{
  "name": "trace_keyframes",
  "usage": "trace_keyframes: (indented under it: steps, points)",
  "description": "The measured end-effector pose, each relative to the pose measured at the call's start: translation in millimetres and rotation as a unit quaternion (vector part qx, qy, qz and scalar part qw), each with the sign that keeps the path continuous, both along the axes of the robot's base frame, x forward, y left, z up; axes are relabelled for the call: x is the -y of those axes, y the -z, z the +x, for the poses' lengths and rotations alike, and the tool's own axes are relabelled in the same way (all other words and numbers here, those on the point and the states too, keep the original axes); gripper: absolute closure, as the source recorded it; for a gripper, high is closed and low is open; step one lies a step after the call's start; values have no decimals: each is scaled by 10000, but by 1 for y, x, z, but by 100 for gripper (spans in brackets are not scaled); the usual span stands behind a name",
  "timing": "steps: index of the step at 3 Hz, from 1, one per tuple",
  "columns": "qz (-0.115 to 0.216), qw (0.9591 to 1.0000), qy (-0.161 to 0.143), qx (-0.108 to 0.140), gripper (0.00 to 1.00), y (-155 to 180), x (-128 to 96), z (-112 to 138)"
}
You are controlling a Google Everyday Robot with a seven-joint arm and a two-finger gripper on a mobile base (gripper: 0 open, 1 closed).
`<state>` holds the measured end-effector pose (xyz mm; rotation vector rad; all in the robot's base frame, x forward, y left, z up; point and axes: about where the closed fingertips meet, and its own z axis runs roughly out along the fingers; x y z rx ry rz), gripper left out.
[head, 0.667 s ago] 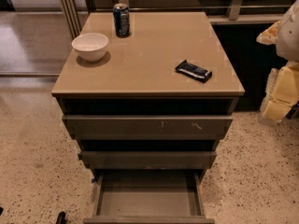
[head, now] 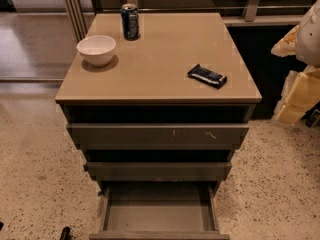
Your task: Place rxbar blueberry into bottom drawer
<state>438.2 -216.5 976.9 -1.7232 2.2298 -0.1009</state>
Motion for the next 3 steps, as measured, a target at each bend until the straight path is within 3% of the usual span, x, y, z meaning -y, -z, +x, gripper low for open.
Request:
trace_keyframes:
  steps: [1, 2, 3]
  points:
    - [251, 9992, 210, 207, 42, 2, -2, 15]
    - [941, 9910, 828, 469, 65, 24, -10, 50]
    - [1467, 9751, 1480, 755, 89, 48, -19, 102]
